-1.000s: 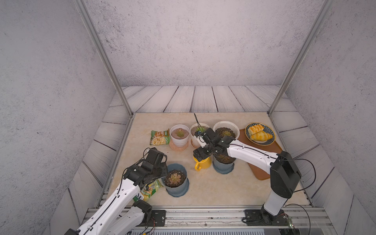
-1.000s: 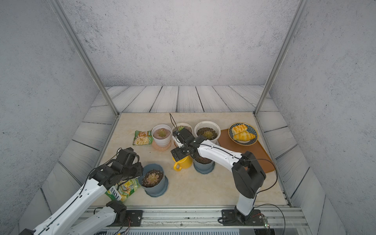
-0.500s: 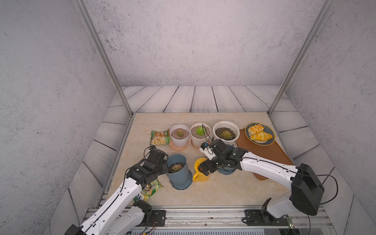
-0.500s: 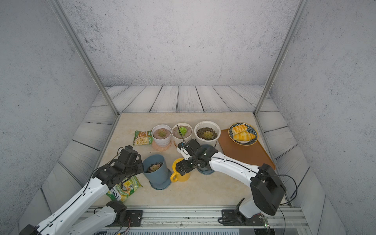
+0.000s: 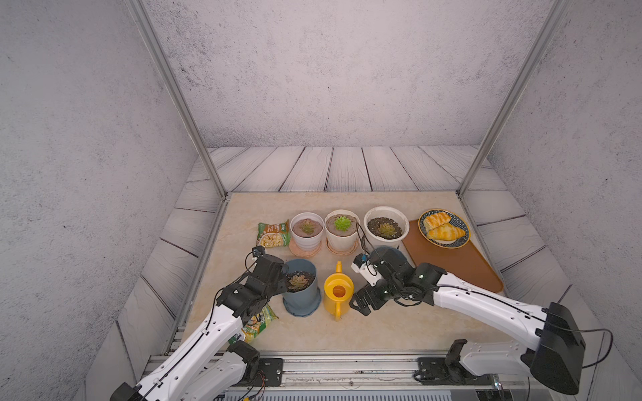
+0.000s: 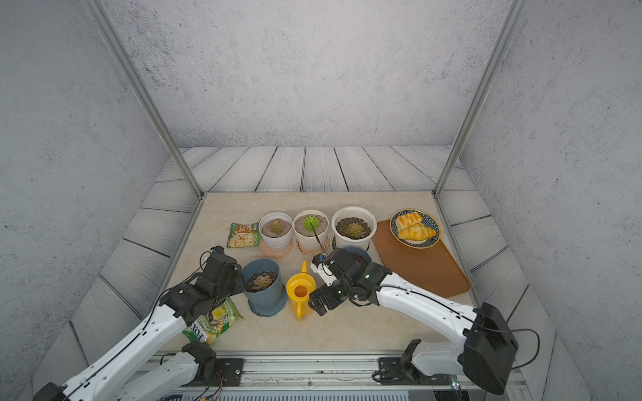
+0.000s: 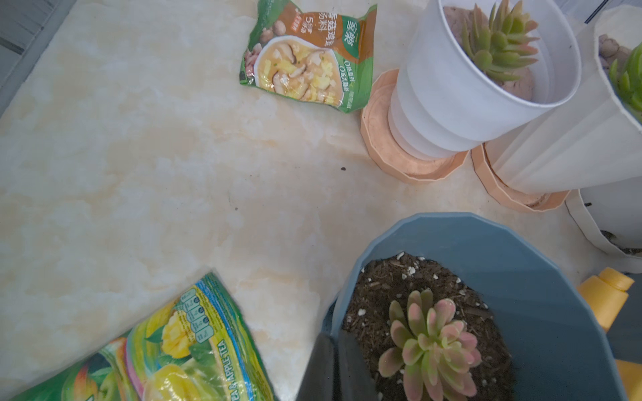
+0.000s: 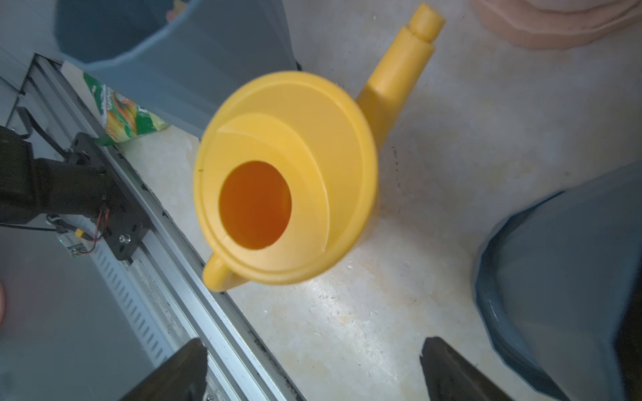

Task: Water the succulent around the soil edge
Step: Move the watering can to the center of the board.

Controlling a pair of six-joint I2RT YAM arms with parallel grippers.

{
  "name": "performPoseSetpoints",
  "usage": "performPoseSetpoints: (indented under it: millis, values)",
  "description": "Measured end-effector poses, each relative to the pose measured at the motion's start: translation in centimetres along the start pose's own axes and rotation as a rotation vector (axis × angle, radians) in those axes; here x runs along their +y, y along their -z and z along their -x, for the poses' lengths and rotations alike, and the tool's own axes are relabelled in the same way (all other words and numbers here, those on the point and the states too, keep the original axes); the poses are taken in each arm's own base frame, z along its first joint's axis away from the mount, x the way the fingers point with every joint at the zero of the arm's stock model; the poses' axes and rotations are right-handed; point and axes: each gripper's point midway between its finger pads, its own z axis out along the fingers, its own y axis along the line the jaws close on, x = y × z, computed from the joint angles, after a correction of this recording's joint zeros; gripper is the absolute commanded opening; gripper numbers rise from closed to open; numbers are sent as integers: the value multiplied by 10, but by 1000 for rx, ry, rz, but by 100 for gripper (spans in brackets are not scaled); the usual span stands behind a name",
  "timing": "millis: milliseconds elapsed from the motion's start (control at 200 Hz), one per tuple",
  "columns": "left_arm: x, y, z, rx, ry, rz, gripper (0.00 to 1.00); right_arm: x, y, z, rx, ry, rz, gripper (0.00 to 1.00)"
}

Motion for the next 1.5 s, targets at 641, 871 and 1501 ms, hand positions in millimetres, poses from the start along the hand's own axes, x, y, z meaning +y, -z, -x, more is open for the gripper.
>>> performPoseSetpoints:
  millis: [641,871,1501]
  values:
    - [-48,-47,37,-116,-41,8,9,-23,123,10,-419,57,-205,100]
    - [-82,-48,27,-85,-100,-45,11,-40,137,9,-480,28,-297,100]
    - [-97,-14,21,-6,-123,-168,47,-59,128,3,-447,-48,-385,100]
